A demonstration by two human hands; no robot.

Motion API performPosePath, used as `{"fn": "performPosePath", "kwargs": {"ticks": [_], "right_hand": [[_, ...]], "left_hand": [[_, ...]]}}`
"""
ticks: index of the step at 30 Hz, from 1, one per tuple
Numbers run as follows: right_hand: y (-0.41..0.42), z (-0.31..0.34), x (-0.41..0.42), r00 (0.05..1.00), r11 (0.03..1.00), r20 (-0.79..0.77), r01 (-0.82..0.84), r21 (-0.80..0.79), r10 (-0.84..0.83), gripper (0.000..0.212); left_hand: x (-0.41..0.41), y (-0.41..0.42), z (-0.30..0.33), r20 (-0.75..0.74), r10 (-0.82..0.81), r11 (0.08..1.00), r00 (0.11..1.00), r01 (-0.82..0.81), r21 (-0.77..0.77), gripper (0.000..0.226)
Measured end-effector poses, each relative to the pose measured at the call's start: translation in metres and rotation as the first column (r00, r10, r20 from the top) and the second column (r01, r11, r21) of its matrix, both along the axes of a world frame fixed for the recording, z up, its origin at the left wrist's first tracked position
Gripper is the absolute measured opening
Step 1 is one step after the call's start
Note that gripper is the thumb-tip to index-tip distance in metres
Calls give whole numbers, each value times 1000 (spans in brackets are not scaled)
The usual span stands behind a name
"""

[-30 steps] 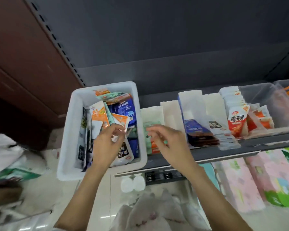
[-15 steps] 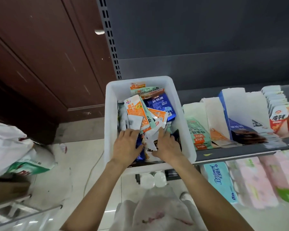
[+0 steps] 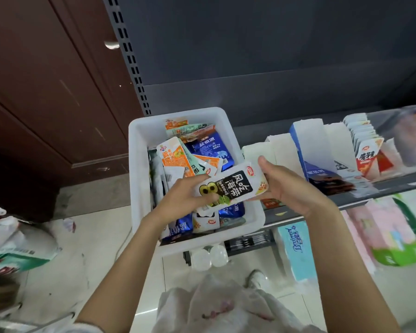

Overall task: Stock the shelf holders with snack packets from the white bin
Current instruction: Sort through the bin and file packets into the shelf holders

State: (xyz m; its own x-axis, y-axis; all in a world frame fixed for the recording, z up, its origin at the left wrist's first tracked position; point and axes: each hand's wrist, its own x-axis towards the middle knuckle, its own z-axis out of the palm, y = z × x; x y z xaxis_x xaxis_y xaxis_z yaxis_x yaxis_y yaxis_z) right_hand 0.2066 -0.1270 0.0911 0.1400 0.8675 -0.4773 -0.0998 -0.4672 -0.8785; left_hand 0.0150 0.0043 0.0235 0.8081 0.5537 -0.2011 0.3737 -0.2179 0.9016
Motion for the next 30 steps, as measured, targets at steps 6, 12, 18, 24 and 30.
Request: {"fn": "performPosePath", "kwargs": {"ticks": [6,12,18,24,30], "right_hand": [[-16,-25,21,932,966,304,132,223,-198,18],[-48,-38,49,710,923,612,149,355,-350,14],[-121,-20,109,532,761,565,281,585,-631,17],[-177,-38,190,159,605,621,500,620,-767,25],[-160,-56,223,90,701,718,330,632,-690,25]], "left_hand": [[22,-10,7,34,-20,994,999,24,-109,34],[68,-34,23,-123,-17,967,992,48,250,33],[163,-82,39,150,-79,865,986,-7,502,28],[281,-125,27,221,-8,881,975,-98,462,37],[343,-135,5,140,-103,856,985,16,517,34]]}}
